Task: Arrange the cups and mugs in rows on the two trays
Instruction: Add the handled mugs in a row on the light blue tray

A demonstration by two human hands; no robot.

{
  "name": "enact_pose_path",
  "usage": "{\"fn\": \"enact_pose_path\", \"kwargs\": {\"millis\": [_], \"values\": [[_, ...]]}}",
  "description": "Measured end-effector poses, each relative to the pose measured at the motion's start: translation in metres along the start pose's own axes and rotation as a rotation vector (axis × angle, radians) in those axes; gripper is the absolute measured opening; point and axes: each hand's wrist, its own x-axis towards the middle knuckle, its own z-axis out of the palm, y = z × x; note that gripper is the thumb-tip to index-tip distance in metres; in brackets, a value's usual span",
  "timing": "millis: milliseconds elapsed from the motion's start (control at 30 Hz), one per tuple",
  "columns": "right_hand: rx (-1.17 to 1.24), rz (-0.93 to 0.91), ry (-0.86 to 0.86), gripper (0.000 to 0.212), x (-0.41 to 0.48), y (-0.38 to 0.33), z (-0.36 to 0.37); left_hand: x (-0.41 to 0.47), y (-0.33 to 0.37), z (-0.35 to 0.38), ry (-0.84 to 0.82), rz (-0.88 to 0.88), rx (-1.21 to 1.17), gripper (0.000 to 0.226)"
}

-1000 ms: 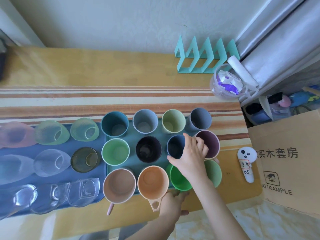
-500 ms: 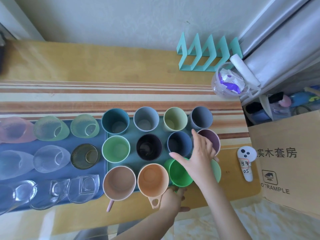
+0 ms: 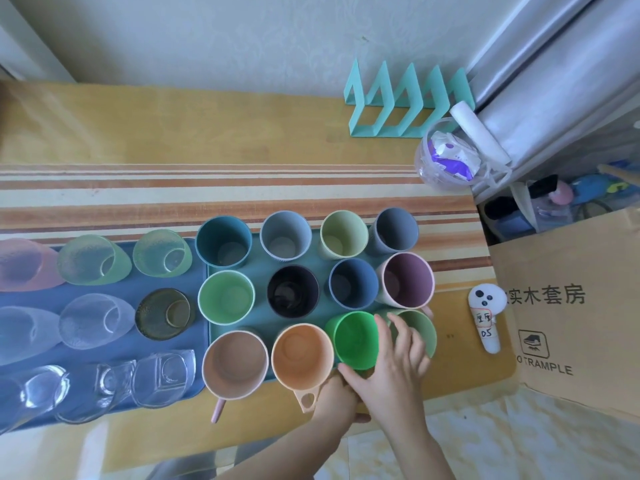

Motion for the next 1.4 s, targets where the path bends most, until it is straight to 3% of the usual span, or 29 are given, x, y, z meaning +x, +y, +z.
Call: {"fn": "enact_pose_path", "kwargs": {"millis": [67,133,200,400,700,767,900,1067,1400], "values": [[-0.002,-0.010,-0.003,0.090,0.005,0.000,0.000,-0.005,-0.001,0.001,-0.045,-0.032,-0.075,0.016],[-0.012,-0.048,-0.002,0.088,0.009,0.001,0.000,-0.009,-0.010,0.001,-0.049,-0.053,-0.088,0.025],[-0.020,-0.095,-0.004,0.085,0.012,0.002,-0.001,-0.015,-0.019,-0.001,-0.083,-0.085,-0.071,0.040],[-0.048,-0.133,-0.018,0.082,0.015,0.003,-0.004,-0.041,-0.024,-0.028,-0.303,-0.087,0.039,0.040],[0.037,-0.099,-0.072,0.096,0.010,0.012,-0.013,-0.065,-0.001,-0.080,-0.182,0.119,0.223,0.024],[0.145,-0.021,-0.023,0.093,0.020,0.019,-0.027,-0.069,0.010,-0.084,-0.111,0.237,0.276,0.016],[0.241,0.158,0.070,0.094,0.062,0.038,-0.047,-0.070,0.027,-0.090,-0.012,0.394,0.390,0.025],[0.242,0.248,-0.099,0.118,0.104,0.034,-0.041,-0.070,0.033,-0.095,0.038,0.397,0.415,0.029],[0.452,0.234,-0.213,0.104,0.117,0.045,-0.046,-0.072,0.028,-0.110,0.058,0.387,0.465,0.041]]}}
